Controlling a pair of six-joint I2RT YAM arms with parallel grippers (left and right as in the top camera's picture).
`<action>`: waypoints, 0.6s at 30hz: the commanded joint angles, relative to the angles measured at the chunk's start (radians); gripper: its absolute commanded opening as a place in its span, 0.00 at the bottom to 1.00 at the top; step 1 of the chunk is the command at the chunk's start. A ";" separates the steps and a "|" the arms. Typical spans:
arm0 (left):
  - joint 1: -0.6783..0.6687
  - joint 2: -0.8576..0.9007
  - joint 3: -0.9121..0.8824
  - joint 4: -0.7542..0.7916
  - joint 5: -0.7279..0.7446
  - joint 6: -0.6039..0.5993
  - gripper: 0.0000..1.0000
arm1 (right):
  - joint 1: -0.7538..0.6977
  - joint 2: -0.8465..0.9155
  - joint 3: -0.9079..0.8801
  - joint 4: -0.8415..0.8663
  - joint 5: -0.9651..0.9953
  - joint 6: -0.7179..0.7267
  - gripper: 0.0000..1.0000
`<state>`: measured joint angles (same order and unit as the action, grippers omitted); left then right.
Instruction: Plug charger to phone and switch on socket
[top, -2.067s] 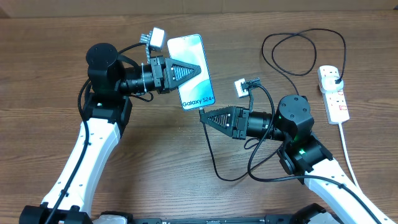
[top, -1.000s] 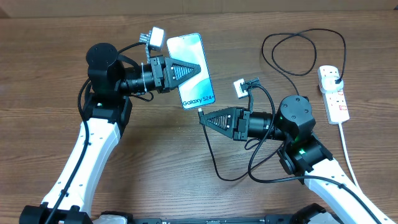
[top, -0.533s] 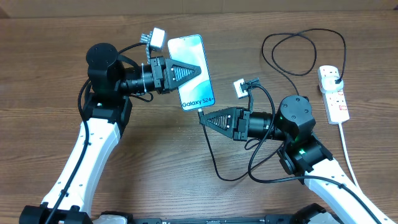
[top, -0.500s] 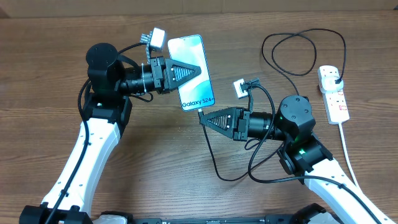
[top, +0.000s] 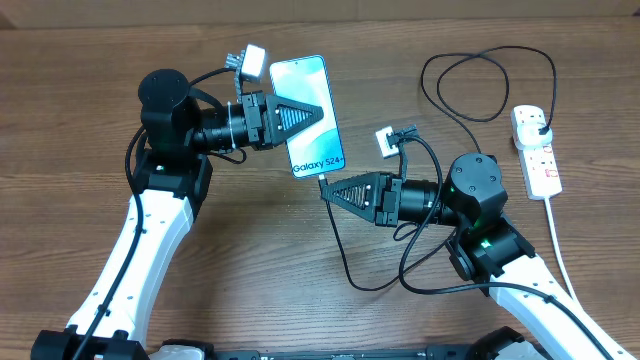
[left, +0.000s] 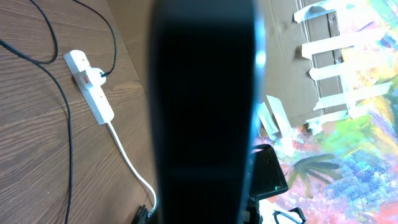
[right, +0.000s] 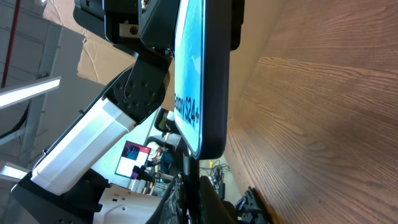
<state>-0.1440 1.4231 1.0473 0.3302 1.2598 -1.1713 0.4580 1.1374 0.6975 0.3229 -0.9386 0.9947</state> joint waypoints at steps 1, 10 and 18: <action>0.000 -0.021 0.014 0.010 0.012 0.034 0.04 | -0.006 -0.001 0.009 0.013 0.002 0.000 0.04; 0.000 -0.021 0.014 0.007 0.053 0.031 0.04 | -0.006 -0.001 0.009 0.013 0.051 0.000 0.04; -0.002 -0.021 0.014 0.007 0.070 0.031 0.04 | -0.006 -0.001 0.009 0.013 0.091 0.001 0.04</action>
<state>-0.1429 1.4231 1.0473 0.3302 1.2636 -1.1713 0.4587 1.1374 0.6975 0.3222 -0.9245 0.9947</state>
